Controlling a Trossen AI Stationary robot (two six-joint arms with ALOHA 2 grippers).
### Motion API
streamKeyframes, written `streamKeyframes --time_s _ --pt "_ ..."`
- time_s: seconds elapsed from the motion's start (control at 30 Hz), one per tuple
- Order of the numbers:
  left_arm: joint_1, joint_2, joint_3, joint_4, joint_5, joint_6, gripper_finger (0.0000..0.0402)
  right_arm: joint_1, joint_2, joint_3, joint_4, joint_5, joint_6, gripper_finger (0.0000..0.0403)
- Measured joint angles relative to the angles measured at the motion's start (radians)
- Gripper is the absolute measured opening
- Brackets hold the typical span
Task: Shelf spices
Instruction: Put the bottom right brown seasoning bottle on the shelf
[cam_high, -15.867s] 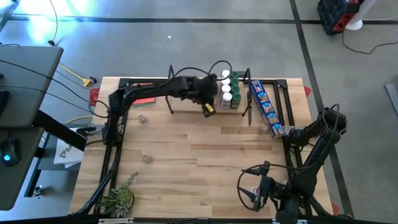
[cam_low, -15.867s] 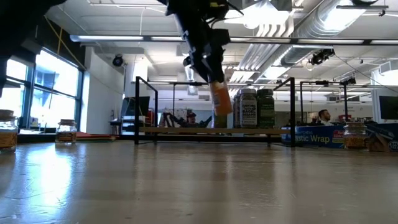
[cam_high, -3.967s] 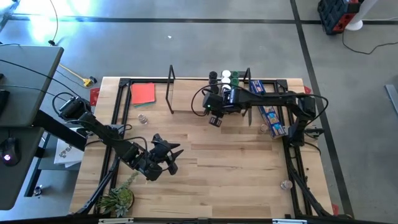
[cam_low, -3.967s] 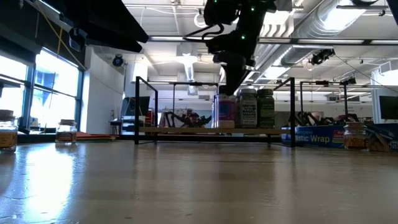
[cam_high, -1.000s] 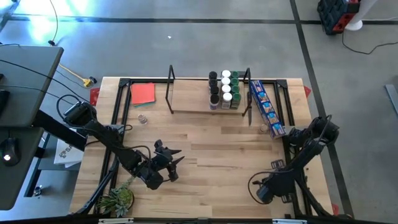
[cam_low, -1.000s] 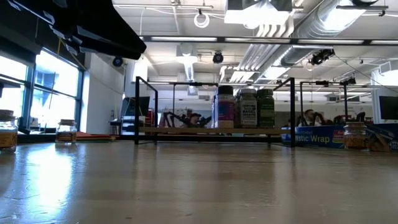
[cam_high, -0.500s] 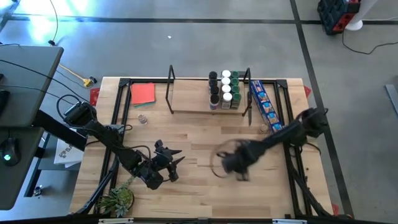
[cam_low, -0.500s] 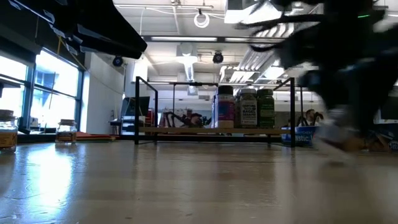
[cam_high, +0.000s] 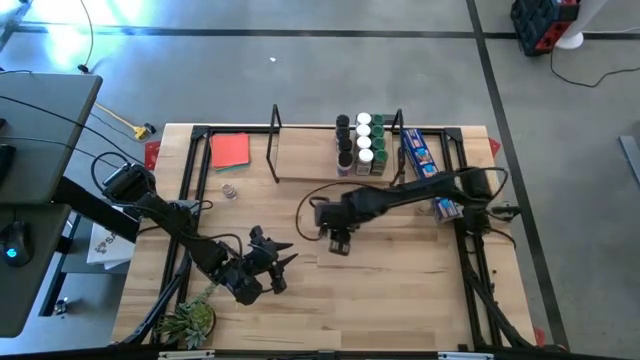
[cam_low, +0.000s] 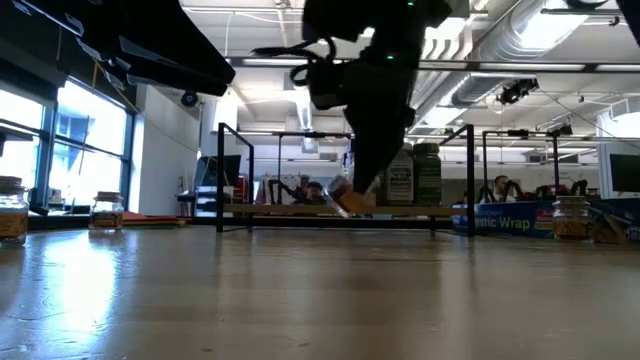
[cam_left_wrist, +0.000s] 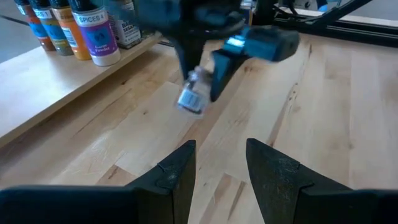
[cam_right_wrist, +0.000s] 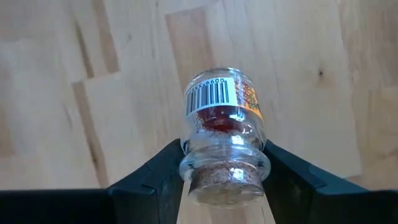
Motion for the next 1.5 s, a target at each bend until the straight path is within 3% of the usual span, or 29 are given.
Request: streamKeyframes --time_s 0.23,0.5,0.87,1.1,1.23,1.5 --pt "0.000 0.000 0.000 0.002 0.008 0.000 0.0135 -0.011 0.177 0.229 -0.169 0.006 -0.018 0.0178" --pt "-0.002 0.000 0.000 0.002 0.082 0.000 0.0135 -0.011 0.266 0.341 -0.169 0.006 -0.131 0.0206" --pt "-0.006 0.000 0.000 -0.015 0.076 -0.004 0.0135 -0.010 0.246 0.410 -0.288 0.073 -0.164 0.0227" --pt "0.039 0.007 0.000 0.000 0.080 -0.037 0.0136 0.159 0.094 0.283 -0.331 0.212 -0.240 0.0227" --pt "0.083 0.055 -0.001 0.036 0.099 0.005 0.0149 0.300 -0.027 0.071 -0.276 0.312 -0.055 0.0227" --pt "0.247 0.154 0.000 0.231 0.314 0.251 0.0230 0.597 -0.160 -0.309 0.019 0.524 0.658 0.0227"
